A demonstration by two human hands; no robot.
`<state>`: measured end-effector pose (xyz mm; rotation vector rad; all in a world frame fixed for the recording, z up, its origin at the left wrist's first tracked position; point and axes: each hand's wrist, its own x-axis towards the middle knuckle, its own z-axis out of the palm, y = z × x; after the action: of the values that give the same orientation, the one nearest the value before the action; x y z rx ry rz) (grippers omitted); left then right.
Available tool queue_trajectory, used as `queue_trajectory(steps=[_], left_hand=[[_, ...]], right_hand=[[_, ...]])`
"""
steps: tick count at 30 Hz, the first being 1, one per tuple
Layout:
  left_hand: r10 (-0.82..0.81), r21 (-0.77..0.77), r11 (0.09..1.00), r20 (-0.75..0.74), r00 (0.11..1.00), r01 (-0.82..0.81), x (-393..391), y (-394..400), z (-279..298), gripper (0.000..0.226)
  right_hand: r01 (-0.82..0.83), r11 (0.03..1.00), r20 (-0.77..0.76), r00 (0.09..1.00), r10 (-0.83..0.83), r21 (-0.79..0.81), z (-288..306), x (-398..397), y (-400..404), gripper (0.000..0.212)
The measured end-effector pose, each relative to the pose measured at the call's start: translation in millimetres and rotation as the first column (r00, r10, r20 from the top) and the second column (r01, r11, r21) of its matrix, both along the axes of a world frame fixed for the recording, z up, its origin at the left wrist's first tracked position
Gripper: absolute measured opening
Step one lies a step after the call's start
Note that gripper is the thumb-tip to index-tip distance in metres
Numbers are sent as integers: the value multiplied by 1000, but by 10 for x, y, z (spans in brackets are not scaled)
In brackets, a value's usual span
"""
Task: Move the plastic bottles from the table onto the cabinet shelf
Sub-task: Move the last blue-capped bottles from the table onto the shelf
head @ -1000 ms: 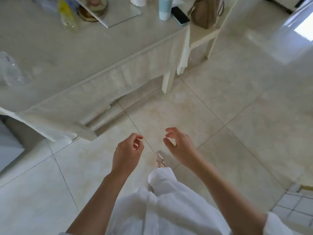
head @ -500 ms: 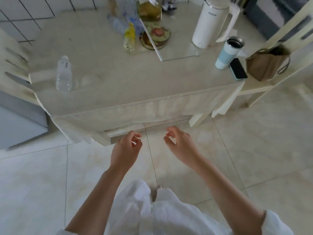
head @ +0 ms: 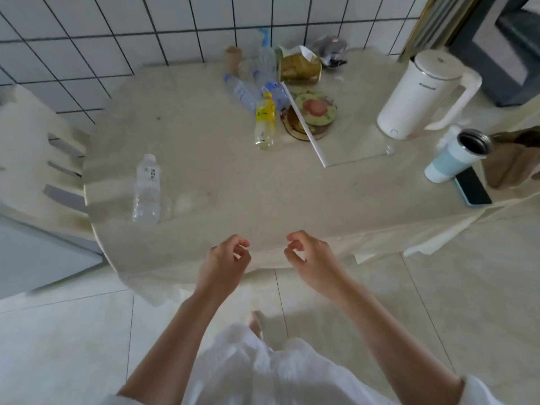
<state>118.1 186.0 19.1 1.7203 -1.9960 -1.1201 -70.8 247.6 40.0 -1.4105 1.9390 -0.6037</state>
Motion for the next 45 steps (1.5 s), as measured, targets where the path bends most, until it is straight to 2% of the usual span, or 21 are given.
queue_trajectory(steps=[9,16,22,33,39,45], left_hand=[[16,-25,1000,-17,1000,-16,-157,-1066,-22,14],[29,-25,999,-4,1000,-29,-579,-1729,-2,16],[72,-27,997,1,997,-72,-1184,-2514,60,17],[227,34,973,38,973,-228,-1865,-3748,59,23],[318,51,945,75,945,-322,-2026,-4472,-196,31],[403,119,903,102,909,-414,-2143,-5029,-459,53]], right_hand=[[-3,1000,2,1000,3,2,53,-73,-995,29],[-36,999,-13,999,36,25,41,-420,-1679,29],[-89,995,10,996,89,34,100,-977,-2567,29],[-156,987,-60,986,158,37,71,-1601,-4137,30],[-174,981,-136,974,183,82,-92,-1690,-4930,40],[-121,969,-167,973,158,214,-291,-1734,-5606,55]])
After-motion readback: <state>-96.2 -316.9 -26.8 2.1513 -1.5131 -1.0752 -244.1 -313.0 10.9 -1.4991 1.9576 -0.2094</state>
